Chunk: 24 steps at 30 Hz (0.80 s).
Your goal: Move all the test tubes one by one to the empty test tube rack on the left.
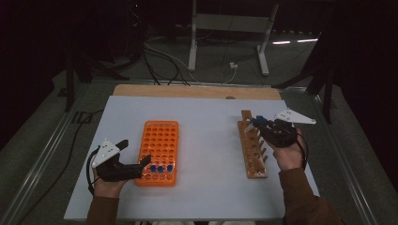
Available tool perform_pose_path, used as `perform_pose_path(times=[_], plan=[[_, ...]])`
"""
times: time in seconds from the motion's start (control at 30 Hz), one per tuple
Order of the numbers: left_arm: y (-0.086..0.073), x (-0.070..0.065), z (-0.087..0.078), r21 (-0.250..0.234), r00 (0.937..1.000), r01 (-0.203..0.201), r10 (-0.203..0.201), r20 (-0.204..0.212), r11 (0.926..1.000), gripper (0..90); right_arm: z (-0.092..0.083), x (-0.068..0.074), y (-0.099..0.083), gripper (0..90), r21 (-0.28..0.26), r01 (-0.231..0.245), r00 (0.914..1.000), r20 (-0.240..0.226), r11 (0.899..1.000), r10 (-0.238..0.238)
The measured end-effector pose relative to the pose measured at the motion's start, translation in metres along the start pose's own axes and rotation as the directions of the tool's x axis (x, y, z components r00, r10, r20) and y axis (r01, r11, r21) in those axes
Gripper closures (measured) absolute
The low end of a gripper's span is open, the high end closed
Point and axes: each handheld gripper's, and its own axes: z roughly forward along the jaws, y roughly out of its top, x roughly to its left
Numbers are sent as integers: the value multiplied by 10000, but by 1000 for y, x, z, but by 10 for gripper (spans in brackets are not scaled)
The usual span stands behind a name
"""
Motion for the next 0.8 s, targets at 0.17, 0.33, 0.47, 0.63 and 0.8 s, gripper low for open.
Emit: perform_pose_path(times=[0.17,0.33,0.47,0.63,0.8], plan=[[0,-1,0,-13,10000,8,-8,16,10000,9,2,8,2,767,-38,15,9995,-322,10000,-16],[1,-1,1,-2,10000,-20,20,31,10000,10,6,16,4,766,-35,25,9982,-600,10000,-27],[1,-2,2,-11,10000,-17,17,58,10000,10,9,22,3,766,-18,47,9965,-830,10000,-48],[1,-4,3,6,9999,-83,83,101,10000,10,11,31,4,766,-28,37,9930,-1179,10000,-40],[3,-7,4,-1,9998,-142,142,140,9999,10,13,39,6,766,-75,-30,9863,-1651,10000,17]])
